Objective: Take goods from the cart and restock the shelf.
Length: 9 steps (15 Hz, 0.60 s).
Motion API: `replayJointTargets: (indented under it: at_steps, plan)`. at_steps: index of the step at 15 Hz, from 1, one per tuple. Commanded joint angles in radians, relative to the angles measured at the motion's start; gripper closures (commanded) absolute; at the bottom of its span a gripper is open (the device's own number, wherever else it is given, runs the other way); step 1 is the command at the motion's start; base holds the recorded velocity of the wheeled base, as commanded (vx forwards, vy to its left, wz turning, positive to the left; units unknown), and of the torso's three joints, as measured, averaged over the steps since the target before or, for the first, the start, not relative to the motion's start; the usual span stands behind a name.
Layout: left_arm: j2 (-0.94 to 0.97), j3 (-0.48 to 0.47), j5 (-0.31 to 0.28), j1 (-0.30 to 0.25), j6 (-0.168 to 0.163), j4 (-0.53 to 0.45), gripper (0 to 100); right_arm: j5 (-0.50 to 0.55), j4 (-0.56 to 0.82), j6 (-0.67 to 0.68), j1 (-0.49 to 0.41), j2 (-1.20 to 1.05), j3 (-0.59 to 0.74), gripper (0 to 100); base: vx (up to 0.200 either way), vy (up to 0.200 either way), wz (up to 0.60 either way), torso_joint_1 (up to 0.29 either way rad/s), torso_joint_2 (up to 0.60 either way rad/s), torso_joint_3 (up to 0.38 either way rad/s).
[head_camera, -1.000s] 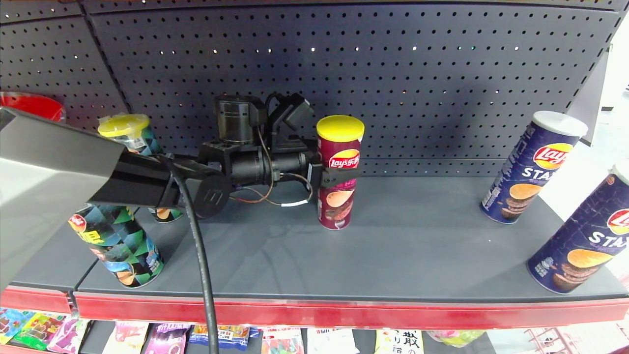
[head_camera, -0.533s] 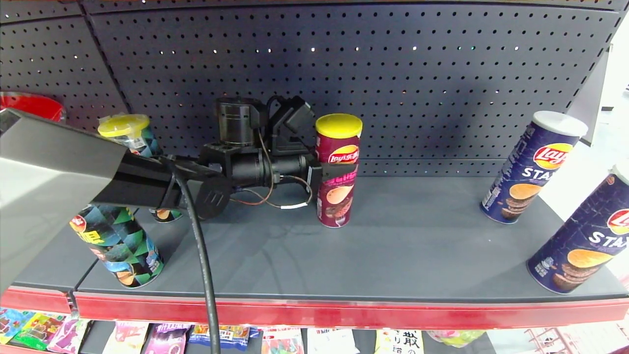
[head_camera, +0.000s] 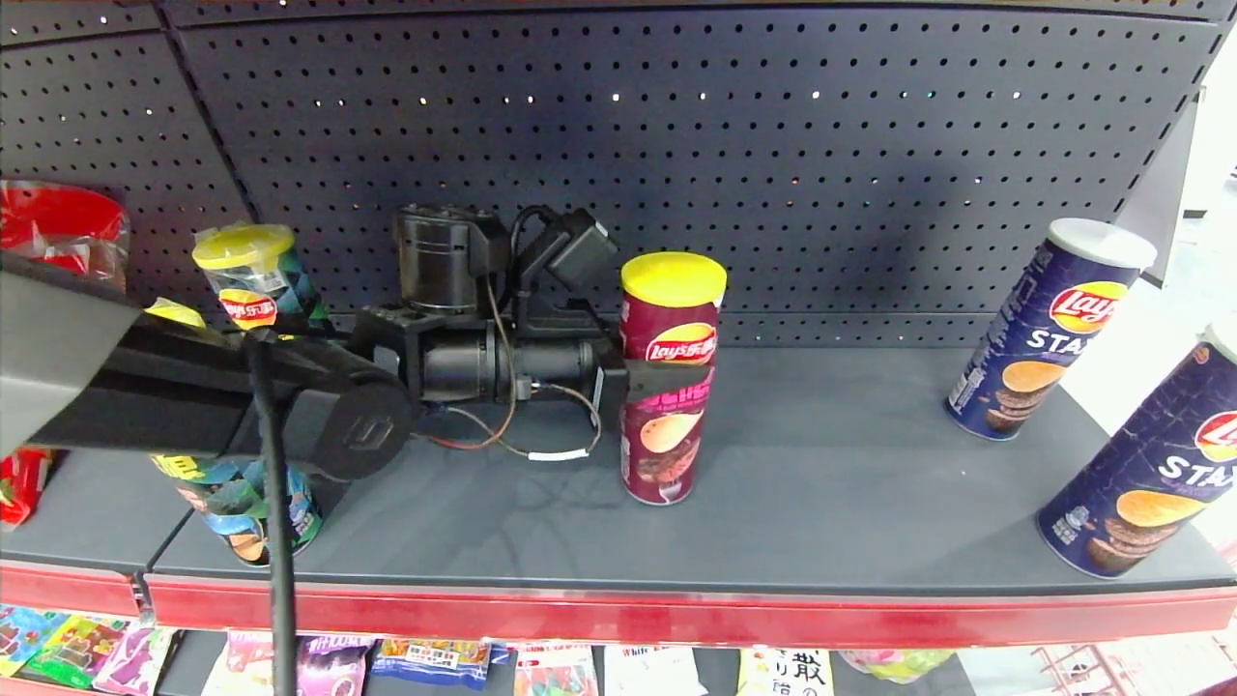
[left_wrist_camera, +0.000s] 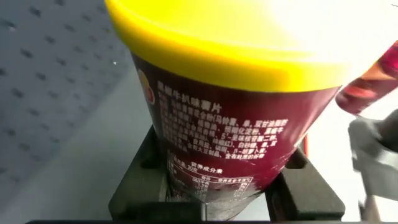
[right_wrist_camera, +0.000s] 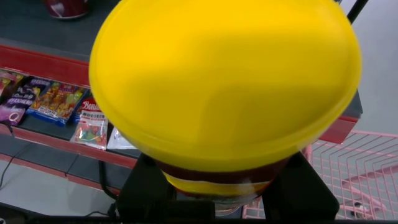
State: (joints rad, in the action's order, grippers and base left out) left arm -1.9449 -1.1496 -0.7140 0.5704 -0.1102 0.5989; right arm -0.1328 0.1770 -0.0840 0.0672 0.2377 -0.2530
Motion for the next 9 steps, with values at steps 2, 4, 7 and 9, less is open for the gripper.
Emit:
replayJointTargets:
  at_steps: [2,4,7,9]
  plan:
    - [0.101,0.108,0.008,0.025,-0.006,0.005,100,-0.001,-0.001,0.000,0.000,0.003,-0.005,100,0.000,0.000,0.00,0.000,0.00,0.000]
    - [0.119,0.139,0.008,0.028,-0.006,0.015,100,-0.001,-0.001,0.000,0.000,0.003,-0.008,100,0.000,0.000,0.00,0.000,0.00,0.000]
    - [0.139,0.232,0.005,0.028,-0.006,0.107,100,-0.002,-0.001,0.000,0.002,0.005,-0.015,100,0.000,0.000,0.00,0.000,0.00,0.000]
    - [0.139,0.263,0.005,0.028,-0.006,0.144,100,-0.013,-0.001,0.000,0.000,0.005,-0.017,100,0.000,0.000,0.00,0.000,0.00,0.000]
